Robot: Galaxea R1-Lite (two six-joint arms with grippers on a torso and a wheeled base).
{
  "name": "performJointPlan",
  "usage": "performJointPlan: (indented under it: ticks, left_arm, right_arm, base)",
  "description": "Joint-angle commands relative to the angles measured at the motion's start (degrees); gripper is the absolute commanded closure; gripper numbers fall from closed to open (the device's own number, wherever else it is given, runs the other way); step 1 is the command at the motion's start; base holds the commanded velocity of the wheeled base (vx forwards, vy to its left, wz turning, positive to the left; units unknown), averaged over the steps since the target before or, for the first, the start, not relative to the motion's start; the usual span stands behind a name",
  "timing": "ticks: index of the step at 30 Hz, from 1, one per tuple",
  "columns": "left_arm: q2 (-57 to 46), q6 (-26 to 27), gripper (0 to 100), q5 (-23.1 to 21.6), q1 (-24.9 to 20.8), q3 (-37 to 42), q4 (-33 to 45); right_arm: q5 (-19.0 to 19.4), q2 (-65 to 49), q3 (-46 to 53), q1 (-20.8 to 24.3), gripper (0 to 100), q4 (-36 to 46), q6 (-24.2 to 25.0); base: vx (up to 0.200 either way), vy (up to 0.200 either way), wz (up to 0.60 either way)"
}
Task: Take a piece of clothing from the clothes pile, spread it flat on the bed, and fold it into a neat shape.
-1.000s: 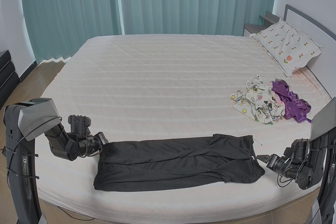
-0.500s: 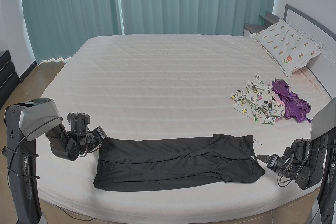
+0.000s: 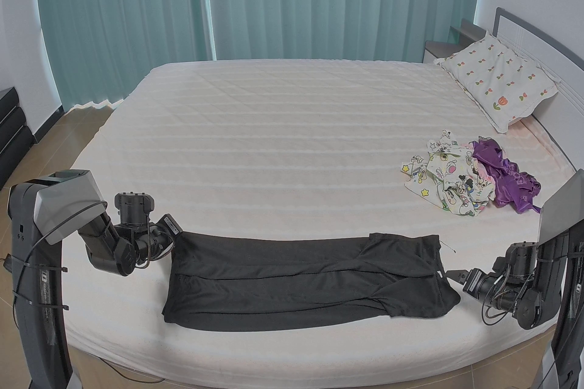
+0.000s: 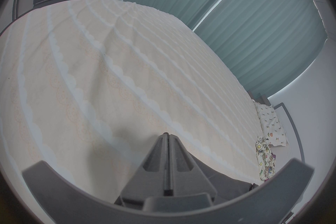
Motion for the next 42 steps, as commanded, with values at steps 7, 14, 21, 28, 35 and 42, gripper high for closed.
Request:
performJointPlan:
  ticks: [7, 14, 21, 28, 35, 42]
  left_arm:
    - [1.0, 0.0, 0, -0.4, -0.1, -0.8, 0.5]
    - [1.6, 0.0, 0, -0.5, -0.2, -0.6, 0.1]
    - [1.2, -0.7, 0, -0.9, 0.0, 0.0, -0.1]
    - [1.3, -1.3, 0, -0.8, 0.0, -0.1, -0.2]
    - [1.4, -1.3, 0, -0.8, -0.1, -0.2, -0.3]
    - [1.4, -1.3, 0, -0.8, -0.1, -0.2, -0.3]
  right_arm:
    - [0.0, -1.8, -1.7, -1.7, 0, -0.7, 0.2]
    - [0.7, -5.0, -4.2, 0.2, 0, -0.6, 6.4]
    - [0.2, -2.5, -16.3, 5.8, 0, 10.6, 8.8]
    - [-0.3, 0.7, -25.4, 9.1, 0, 19.9, 13.0]
    - [-1.0, 2.0, -26.3, 9.1, 0, 21.4, 11.6]
    - [-1.8, 2.4, -26.5, 9.1, 0, 23.2, 8.6]
  base:
    - [0.000, 0.000, 0.00]
    - [0.000, 0.000, 0.00]
    - [0.000, 0.000, 0.00]
    - [0.000, 0.000, 0.00]
    - [0.000, 0.000, 0.00]
    - [0.000, 0.000, 0.00]
